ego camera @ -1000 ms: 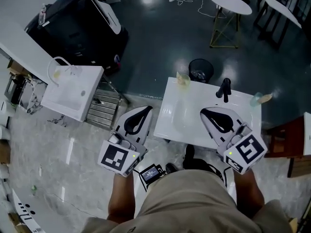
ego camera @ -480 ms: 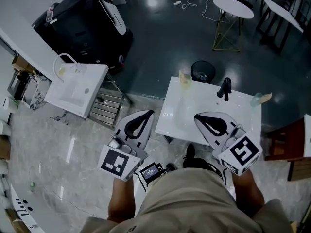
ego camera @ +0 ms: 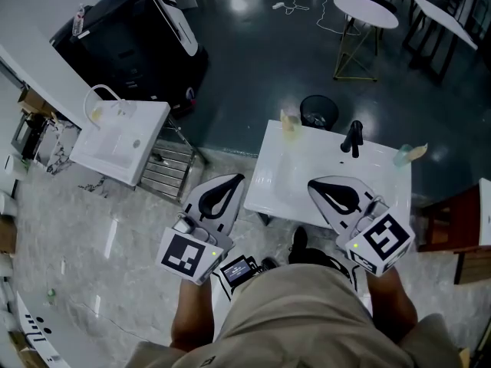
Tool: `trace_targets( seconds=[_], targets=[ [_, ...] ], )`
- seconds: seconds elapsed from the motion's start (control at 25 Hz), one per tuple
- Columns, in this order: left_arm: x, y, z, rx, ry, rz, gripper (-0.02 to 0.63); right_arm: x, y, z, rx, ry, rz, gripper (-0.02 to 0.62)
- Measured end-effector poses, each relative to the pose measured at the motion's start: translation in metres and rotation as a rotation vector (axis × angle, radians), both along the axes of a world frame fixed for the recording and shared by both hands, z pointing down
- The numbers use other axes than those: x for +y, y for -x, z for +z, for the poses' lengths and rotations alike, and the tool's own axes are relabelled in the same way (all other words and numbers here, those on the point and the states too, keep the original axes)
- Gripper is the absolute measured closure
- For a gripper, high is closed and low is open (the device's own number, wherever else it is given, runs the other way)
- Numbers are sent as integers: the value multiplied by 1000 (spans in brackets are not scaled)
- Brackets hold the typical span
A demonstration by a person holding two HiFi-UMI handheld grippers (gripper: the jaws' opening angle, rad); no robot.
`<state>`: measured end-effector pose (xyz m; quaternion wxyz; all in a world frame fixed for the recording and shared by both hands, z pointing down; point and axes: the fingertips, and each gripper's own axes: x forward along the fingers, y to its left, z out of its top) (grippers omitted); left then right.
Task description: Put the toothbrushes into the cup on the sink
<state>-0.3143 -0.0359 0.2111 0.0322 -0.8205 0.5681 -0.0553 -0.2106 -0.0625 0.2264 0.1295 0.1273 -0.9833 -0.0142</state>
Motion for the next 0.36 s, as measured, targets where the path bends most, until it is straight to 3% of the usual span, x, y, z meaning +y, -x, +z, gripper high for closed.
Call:
trace_targets(
  seconds=[0.36],
  targets=[
    [-5,8,4,5,10,-5,600,-6,7,0,4,5,-4,592]
  ],
)
